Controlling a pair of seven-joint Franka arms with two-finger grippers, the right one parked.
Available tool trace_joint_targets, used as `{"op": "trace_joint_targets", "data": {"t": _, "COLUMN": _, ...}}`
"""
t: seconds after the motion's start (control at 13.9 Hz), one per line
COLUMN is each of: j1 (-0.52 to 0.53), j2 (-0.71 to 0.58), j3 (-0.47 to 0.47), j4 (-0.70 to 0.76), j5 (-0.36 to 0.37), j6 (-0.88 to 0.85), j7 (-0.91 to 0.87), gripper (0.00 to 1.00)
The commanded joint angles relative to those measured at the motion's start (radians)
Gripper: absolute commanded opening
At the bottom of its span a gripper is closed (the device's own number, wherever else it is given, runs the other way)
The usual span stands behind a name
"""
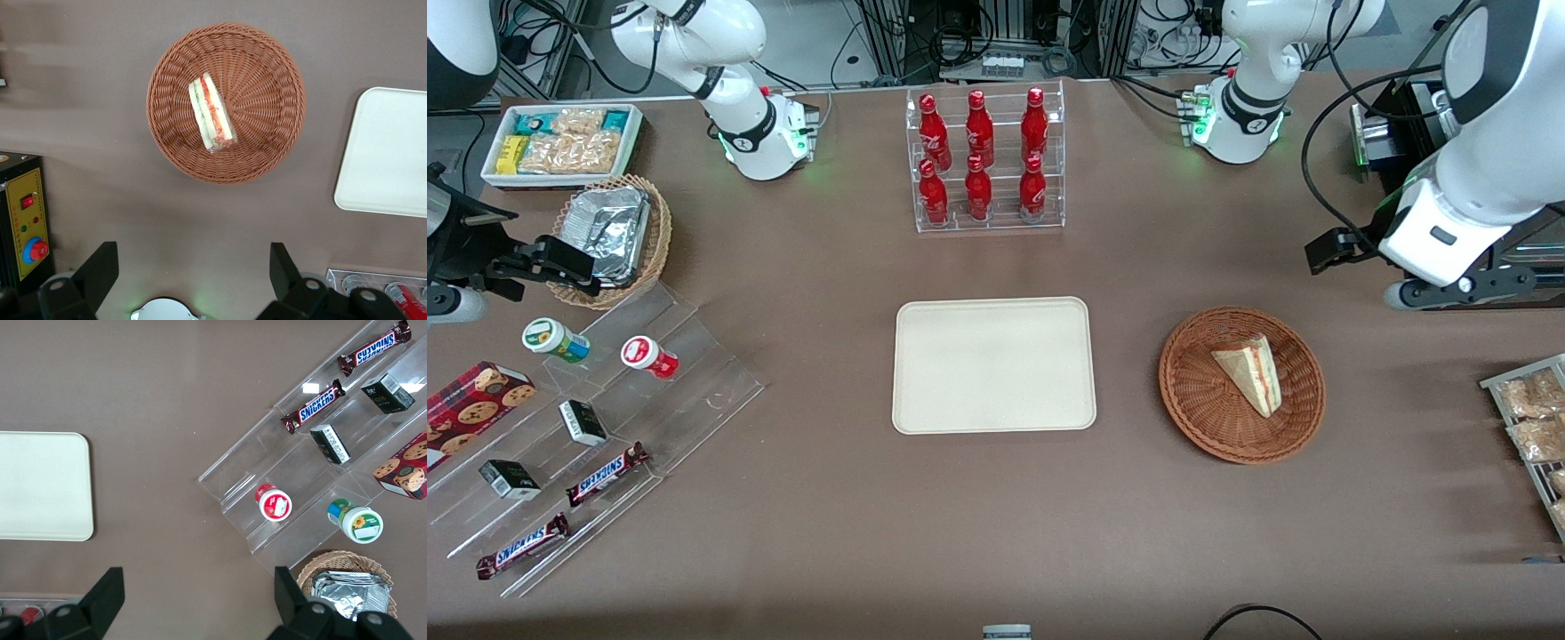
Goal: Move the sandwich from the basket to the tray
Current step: 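Move the left gripper out over the wicker basket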
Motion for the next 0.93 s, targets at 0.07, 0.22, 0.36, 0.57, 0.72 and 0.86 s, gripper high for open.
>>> {"op": "trace_joint_targets", "data": {"t": 0.07, "j1": -0.001, "j2": -0.095, "j3": 0.001, "j4": -0.195, "j5": 0.015, "j6": 0.152, "j7": 0.011, "gripper": 1.00}}
{"op": "trace_joint_targets", "data": {"t": 0.22, "j1": -0.002, "j2": -0.138, "j3": 0.015, "j4": -0.311, "j5": 0.015, "j6": 0.265, "j7": 0.011, "gripper": 1.00}}
{"op": "trace_joint_targets", "data": {"t": 0.36, "j1": -0.002, "j2": -0.140, "j3": 0.017, "j4": -0.358, "j5": 0.015, "j6": 0.319, "j7": 0.010, "gripper": 1.00}}
{"op": "trace_joint_targets", "data": {"t": 0.57, "j1": -0.002, "j2": -0.140, "j3": 0.020, "j4": -0.421, "j5": 0.015, "j6": 0.396, "j7": 0.005, "gripper": 1.00}}
{"op": "trace_joint_targets", "data": {"t": 0.72, "j1": -0.002, "j2": -0.141, "j3": 0.030, "j4": -0.481, "j5": 0.013, "j6": 0.462, "j7": -0.003, "gripper": 1.00}}
{"op": "trace_joint_targets", "data": {"t": 0.86, "j1": -0.002, "j2": -0.137, "j3": 0.030, "j4": -0.512, "j5": 0.013, "j6": 0.499, "j7": -0.039, "gripper": 1.00}}
